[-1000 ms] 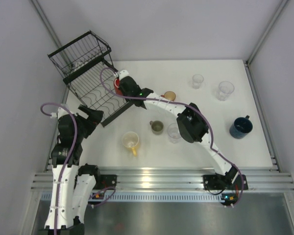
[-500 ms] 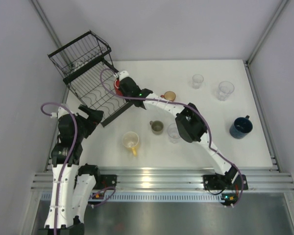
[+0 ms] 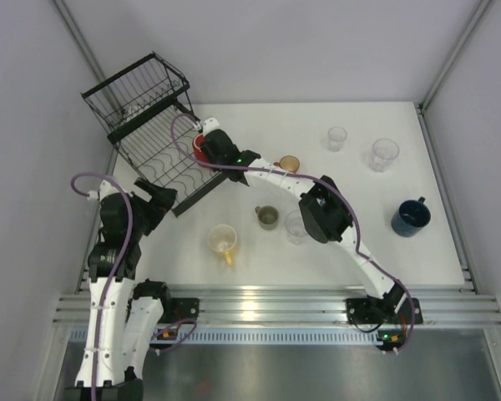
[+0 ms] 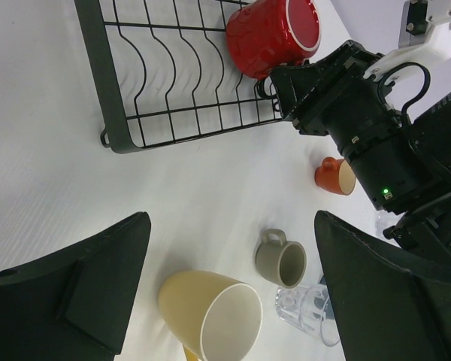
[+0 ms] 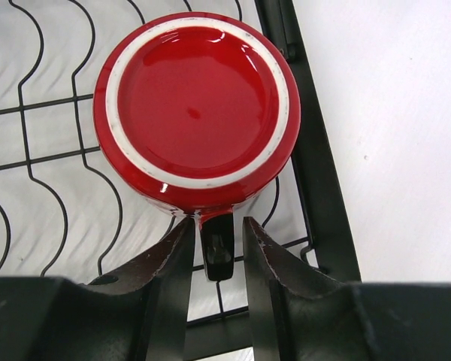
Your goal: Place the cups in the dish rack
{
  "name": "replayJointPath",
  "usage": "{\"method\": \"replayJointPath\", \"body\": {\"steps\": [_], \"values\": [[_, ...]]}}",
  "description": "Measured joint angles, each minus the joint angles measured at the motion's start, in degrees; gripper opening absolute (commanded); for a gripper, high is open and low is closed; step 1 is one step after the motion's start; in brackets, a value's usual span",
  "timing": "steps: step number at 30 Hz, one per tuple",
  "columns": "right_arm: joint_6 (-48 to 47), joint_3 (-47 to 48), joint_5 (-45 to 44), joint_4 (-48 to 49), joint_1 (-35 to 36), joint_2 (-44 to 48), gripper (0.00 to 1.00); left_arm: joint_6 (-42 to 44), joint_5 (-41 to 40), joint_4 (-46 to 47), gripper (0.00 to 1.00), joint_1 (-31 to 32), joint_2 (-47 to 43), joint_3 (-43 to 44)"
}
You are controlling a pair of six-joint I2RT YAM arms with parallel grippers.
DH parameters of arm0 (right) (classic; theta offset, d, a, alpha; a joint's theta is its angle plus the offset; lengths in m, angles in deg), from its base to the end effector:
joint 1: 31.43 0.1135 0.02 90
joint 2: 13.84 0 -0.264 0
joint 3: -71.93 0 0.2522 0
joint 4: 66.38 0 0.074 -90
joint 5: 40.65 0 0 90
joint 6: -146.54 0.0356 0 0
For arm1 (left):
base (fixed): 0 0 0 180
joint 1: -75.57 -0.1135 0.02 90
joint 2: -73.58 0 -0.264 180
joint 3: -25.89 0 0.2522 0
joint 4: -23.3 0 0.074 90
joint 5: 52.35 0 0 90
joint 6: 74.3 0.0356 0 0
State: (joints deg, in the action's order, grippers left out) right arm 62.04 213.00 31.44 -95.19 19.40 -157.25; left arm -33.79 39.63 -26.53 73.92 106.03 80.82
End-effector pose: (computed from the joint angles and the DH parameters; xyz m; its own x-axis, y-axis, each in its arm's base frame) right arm 0.3725 0.4399 0.2048 -0.3800 -0.3220 -0.8671 -0.5375 0.8398 -0.0763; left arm 0.1276 0.0024 0.3012 -0.2998 -0.7688 -0.5649 -0.3479 0.6394 -0.6856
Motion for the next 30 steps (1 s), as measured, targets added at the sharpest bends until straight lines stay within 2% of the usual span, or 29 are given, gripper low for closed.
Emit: {"method": "replayJointPath", "body": {"steps": [7, 11, 19, 25, 30], "values": [[-0.28, -2.99, -0.46, 0.04, 0.0, 2.93, 0.34, 2.14, 0.07, 0.07, 0.91, 0.02, 1.6, 0.42], [0.09, -7.72, -0.76, -0.02, 0.0, 8.7, 0.34, 4.68, 0.61, 0.07, 0.88, 0.04, 4.76, 1.77], [3.19, -15.39, -0.42, -2.08, 0.0, 23.47, 0.34, 10.08, 7.08, 0.37, 0.83, 0.13, 13.09, 3.52], [6.69, -23.17, 5.7, -7.52, 0.0, 35.19, 0.34, 12.98, 9.81, 0.31, 0.86, 0.22, 12.5, 3.58], [9.75, -32.11, 11.91, -10.64, 0.28, 43.17, 0.34, 15.41, 15.45, 0.31, 0.88, 0.26, 12.26, 3.63]]}}
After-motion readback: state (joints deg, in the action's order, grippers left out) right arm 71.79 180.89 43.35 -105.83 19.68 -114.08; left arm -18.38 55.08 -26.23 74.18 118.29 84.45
